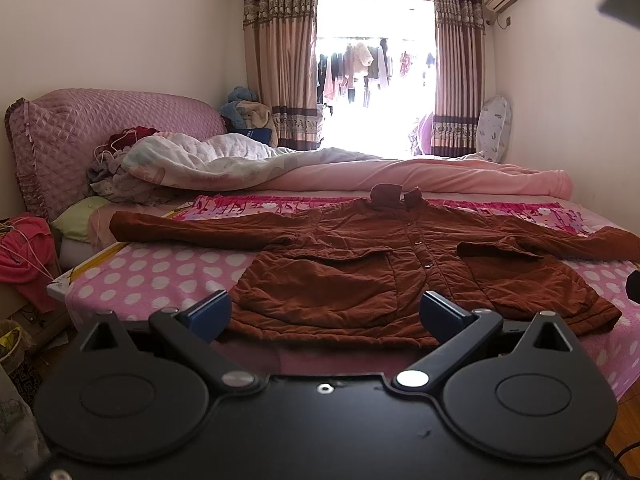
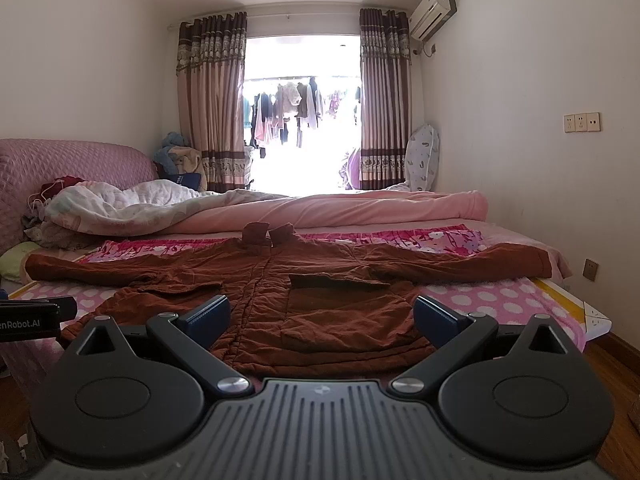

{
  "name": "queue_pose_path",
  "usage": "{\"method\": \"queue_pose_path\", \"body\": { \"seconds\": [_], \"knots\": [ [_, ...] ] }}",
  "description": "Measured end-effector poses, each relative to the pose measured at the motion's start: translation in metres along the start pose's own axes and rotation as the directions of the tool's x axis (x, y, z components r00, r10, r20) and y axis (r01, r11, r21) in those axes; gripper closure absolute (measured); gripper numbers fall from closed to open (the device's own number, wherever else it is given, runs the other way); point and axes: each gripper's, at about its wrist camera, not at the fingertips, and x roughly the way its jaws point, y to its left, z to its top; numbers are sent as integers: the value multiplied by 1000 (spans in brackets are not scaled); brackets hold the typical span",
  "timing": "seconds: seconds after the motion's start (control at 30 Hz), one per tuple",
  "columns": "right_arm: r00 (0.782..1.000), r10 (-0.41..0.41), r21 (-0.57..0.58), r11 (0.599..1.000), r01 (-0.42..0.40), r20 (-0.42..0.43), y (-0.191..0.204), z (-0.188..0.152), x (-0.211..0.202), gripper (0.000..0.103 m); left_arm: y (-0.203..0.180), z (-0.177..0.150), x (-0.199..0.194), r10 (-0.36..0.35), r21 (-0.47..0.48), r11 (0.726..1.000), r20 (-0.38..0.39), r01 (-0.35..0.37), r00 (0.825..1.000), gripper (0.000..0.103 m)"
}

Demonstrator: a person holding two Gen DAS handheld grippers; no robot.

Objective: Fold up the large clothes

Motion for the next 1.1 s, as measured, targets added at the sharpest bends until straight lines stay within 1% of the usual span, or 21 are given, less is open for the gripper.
{"method": "queue_pose_path", "body": {
  "seconds": [1.1],
  "knots": [
    [1000, 0, 0, 1000, 0, 0, 1, -1, 0, 0, 2, -2, 1, 11, -8, 1000, -6, -11, 1000, 0]
  ]
}}
